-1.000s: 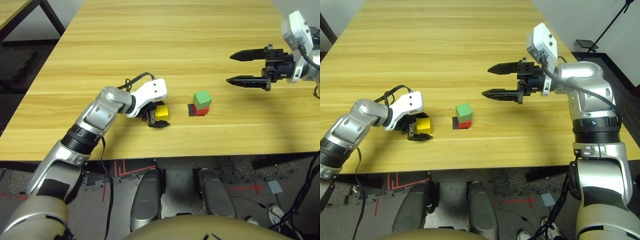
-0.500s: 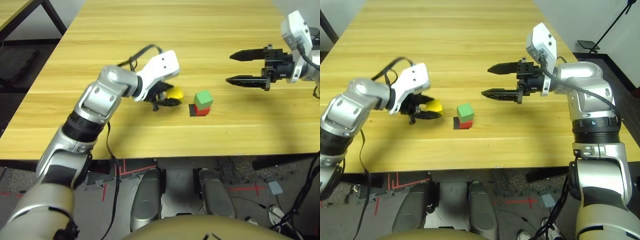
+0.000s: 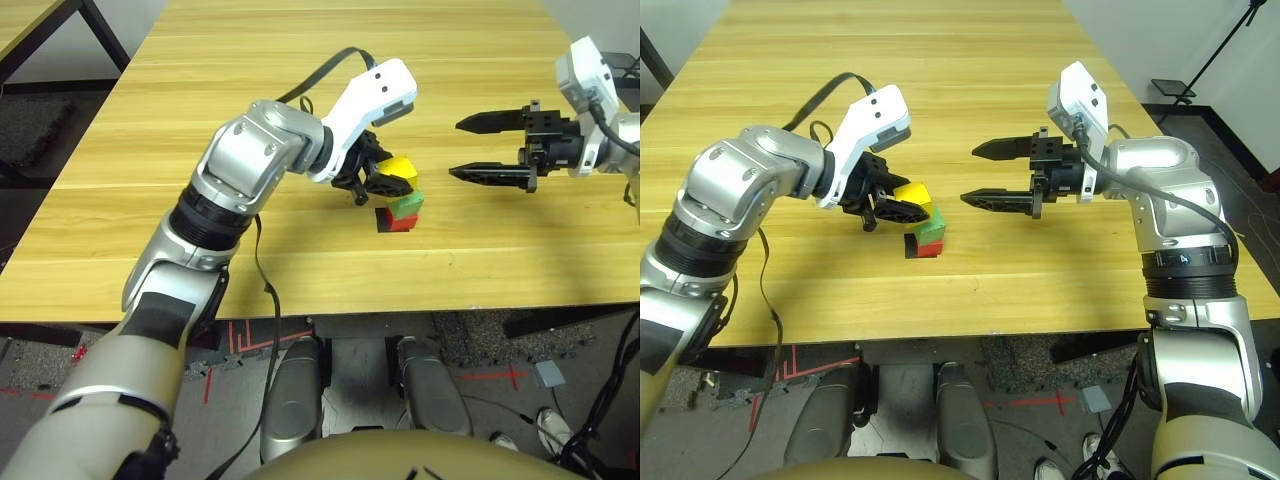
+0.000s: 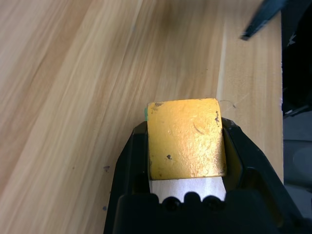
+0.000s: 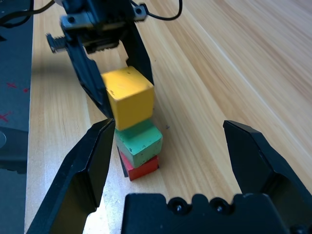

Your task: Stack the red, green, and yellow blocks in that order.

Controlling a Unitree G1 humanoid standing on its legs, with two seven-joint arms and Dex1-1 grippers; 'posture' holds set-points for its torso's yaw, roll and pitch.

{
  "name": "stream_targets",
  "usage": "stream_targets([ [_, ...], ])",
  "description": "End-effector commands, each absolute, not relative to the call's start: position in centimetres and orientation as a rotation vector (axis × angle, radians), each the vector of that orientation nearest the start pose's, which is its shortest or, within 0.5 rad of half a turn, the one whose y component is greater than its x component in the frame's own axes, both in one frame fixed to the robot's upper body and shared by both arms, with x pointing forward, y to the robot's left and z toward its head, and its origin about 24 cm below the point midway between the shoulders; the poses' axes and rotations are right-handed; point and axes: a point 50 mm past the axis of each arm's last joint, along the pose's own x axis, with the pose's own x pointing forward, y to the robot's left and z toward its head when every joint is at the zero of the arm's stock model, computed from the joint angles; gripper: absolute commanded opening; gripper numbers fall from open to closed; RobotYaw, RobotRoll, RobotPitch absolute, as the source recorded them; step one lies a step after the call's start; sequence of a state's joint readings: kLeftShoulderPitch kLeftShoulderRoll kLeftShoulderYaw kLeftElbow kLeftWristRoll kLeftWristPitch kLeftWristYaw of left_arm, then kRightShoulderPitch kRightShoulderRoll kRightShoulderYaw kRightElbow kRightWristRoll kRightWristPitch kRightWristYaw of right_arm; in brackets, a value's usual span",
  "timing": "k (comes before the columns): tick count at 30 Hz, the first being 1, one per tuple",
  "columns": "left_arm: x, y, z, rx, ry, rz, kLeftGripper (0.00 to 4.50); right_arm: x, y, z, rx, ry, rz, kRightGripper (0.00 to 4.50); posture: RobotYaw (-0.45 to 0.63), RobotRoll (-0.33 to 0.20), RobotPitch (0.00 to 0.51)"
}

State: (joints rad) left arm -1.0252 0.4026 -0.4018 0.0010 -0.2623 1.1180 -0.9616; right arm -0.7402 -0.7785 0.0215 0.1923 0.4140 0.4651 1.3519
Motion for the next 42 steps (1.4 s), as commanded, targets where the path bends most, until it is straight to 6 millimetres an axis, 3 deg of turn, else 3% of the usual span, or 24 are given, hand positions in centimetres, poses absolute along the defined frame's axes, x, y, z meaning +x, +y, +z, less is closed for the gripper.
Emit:
stream_targets([
  [1,32.0,5.0,20.8,0.463,0.459,-1.210,1.98,30.9,-21.7,22.5,-0.333,0.112,1.238,4.50,0.14,-0.020,0.123],
  [17,31.3,3.9,20.1,0.457,0.460,-1.247,1.98,31.0,-21.6,22.3,-0.325,0.114,1.233,4.50,0.14,-0.012,0.123],
  [42,32.2,3.7,20.2,0.486,0.430,-1.232,1.98,30.9,-21.6,22.2,-0.315,0.107,1.216,4.50,0.14,-0.007,0.122],
])
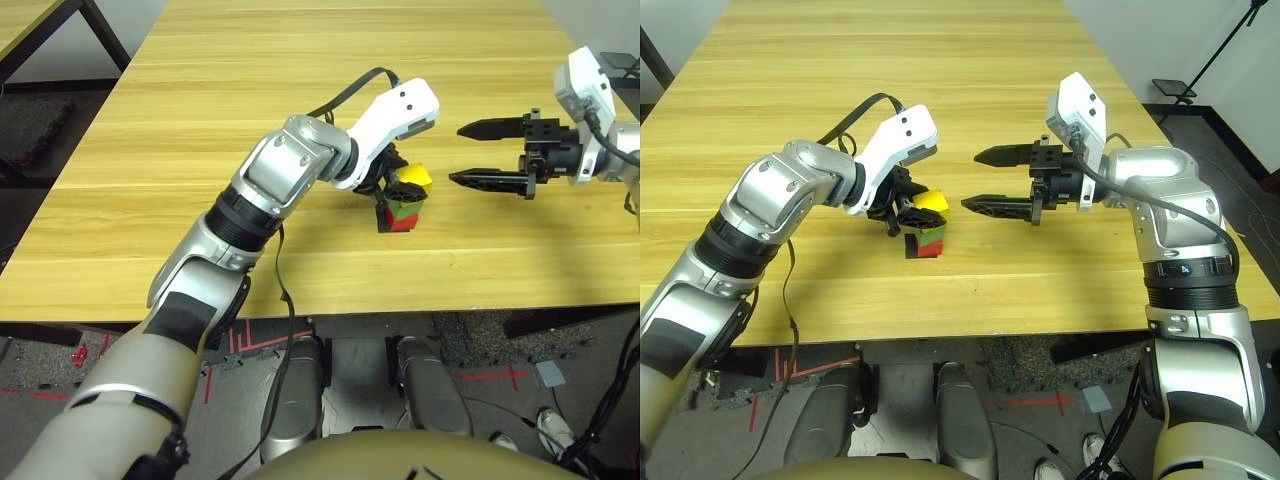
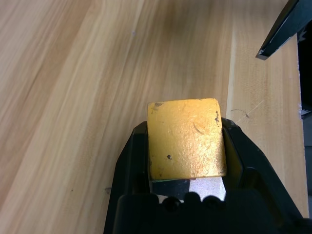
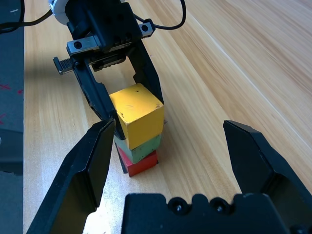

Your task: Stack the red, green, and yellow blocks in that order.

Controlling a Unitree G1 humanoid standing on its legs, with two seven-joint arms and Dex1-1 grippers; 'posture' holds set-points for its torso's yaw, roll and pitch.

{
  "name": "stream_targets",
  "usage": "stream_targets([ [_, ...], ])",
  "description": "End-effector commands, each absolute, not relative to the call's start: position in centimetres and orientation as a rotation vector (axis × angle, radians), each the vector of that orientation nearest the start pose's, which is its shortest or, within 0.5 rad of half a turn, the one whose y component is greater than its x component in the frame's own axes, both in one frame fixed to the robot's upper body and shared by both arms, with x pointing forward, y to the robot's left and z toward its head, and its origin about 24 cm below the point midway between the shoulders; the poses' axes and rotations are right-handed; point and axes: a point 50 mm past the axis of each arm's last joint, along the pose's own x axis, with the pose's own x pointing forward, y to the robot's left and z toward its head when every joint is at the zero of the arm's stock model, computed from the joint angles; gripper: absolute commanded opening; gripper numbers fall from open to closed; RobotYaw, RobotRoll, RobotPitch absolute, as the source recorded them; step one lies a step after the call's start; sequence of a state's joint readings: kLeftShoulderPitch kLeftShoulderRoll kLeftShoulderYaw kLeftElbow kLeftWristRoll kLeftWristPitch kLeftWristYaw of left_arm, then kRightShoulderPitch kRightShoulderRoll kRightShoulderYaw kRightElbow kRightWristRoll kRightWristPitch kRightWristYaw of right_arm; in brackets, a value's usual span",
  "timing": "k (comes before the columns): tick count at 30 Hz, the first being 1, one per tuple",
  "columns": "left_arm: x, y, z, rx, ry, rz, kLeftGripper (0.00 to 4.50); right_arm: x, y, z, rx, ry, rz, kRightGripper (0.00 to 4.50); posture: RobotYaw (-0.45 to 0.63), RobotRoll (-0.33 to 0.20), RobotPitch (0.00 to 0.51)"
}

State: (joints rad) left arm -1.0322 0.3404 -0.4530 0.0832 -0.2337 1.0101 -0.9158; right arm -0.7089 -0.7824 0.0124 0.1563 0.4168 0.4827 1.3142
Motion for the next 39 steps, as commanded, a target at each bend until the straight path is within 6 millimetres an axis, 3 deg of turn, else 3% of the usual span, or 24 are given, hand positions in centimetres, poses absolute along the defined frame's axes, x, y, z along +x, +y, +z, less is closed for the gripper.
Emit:
stream_targets([
  [1,32.2,3.7,20.2,0.491,0.430,-1.233,2.33,30.9,-21.6,22.2,-0.315,0.108,1.215,4.50,0.14,-0.009,0.121],
  [6,31.9,3.6,20.2,0.493,0.430,-1.244,4.03,31.0,-21.7,22.3,-0.316,0.109,1.213,4.50,0.15,-0.014,0.124],
  [8,31.7,3.7,20.2,0.491,0.430,-1.247,4.49,31.1,-21.7,22.2,-0.316,0.110,1.213,4.50,0.15,-0.016,0.123],
  [15,30.0,5.1,21.8,0.433,0.365,-1.236,4.49,31.2,-22.5,22.6,-0.299,0.095,1.174,4.50,0.17,-0.036,0.089],
  [19,29.4,8.1,24.3,0.242,0.238,-1.062,4.49,31.7,-25.2,22.7,-0.235,0.100,0.990,4.50,0.19,-0.059,0.073],
  [22,30.2,11.4,24.2,0.111,0.110,-0.836,4.49,32.2,-27.6,21.0,-0.188,0.117,0.801,4.50,0.19,-0.072,0.069],
  [28,31.8,18.3,20.5,0.001,-0.123,-0.350,4.49,33.7,-31.4,19.3,-0.049,-0.036,0.426,4.50,0.18,-0.100,0.088],
  [34,30.9,21.0,15.0,0.002,-0.191,-0.111,4.49,33.6,-35.2,17.3,-0.009,-0.118,0.120,4.50,0.17,-0.128,0.114],
  [39,29.8,21.7,12.5,0.037,-0.254,-0.015,4.49,32.8,-36.9,15.1,0.007,-0.097,-0.013,4.50,0.18,-0.133,0.117],
])
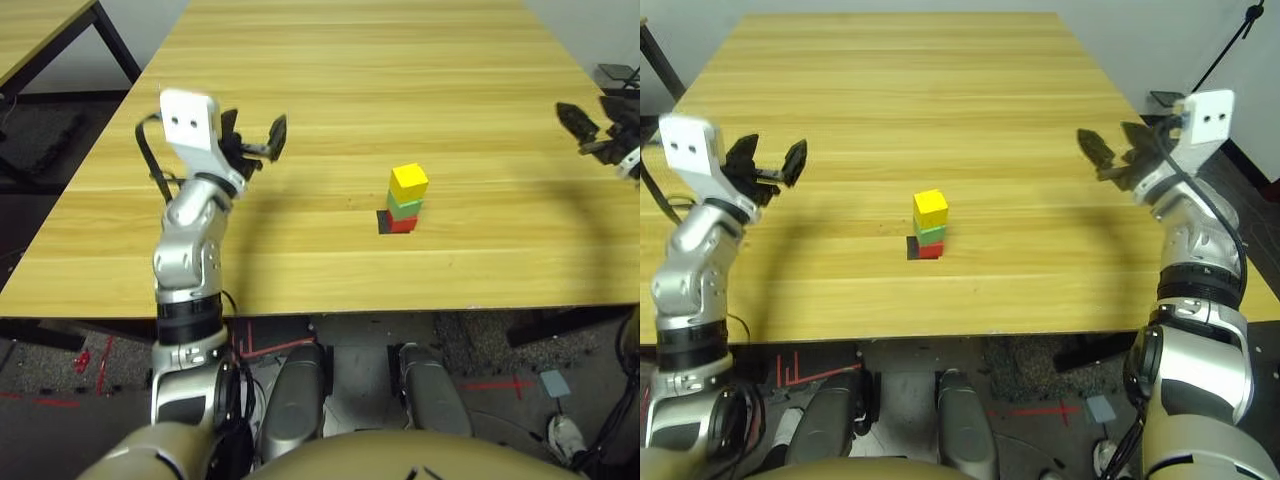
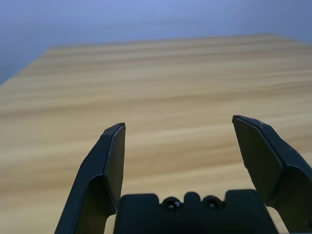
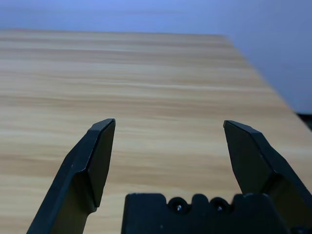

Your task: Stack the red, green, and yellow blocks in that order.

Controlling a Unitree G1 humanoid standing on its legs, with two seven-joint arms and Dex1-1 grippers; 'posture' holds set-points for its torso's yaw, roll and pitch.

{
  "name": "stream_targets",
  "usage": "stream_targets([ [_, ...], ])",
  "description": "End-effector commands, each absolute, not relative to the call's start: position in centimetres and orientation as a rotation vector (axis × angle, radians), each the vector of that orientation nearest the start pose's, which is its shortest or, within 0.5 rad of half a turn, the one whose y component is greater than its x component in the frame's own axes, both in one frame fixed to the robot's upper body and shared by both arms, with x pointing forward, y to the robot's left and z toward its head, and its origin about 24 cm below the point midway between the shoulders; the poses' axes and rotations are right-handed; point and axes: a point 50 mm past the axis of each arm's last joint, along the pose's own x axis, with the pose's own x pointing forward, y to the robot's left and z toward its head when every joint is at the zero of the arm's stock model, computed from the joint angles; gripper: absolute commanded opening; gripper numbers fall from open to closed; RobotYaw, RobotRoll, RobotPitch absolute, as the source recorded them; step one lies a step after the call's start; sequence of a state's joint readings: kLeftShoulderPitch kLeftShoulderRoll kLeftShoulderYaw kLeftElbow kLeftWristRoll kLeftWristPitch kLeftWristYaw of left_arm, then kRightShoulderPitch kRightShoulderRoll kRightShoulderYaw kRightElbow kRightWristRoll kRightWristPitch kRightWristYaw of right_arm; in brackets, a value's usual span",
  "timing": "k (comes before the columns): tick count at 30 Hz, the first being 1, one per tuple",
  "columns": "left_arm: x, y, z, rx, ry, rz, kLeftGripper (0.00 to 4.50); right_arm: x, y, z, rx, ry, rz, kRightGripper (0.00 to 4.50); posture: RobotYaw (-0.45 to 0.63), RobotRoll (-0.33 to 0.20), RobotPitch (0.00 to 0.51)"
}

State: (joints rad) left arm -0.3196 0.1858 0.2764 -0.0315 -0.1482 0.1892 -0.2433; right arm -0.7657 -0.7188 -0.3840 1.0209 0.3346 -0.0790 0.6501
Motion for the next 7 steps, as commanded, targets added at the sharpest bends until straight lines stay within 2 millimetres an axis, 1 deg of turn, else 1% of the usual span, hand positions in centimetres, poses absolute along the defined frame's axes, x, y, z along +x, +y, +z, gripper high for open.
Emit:
stream_targets([
  [1,29.7,21.9,12.1,0.041,-0.261,0.005,4.49,32.7,-37.1,14.9,-0.002,-0.096,-0.020,4.50,0.18,-0.134,0.117],
  [4,29.3,22.8,11.1,0.059,-0.284,0.067,4.49,32.2,-37.5,13.8,0.008,-0.072,-0.050,4.50,0.18,-0.136,0.116],
  [7,29.2,23.5,10.8,0.077,-0.308,0.109,4.49,32.0,-37.5,12.9,0.012,-0.054,-0.060,4.50,0.18,-0.141,0.104],
])
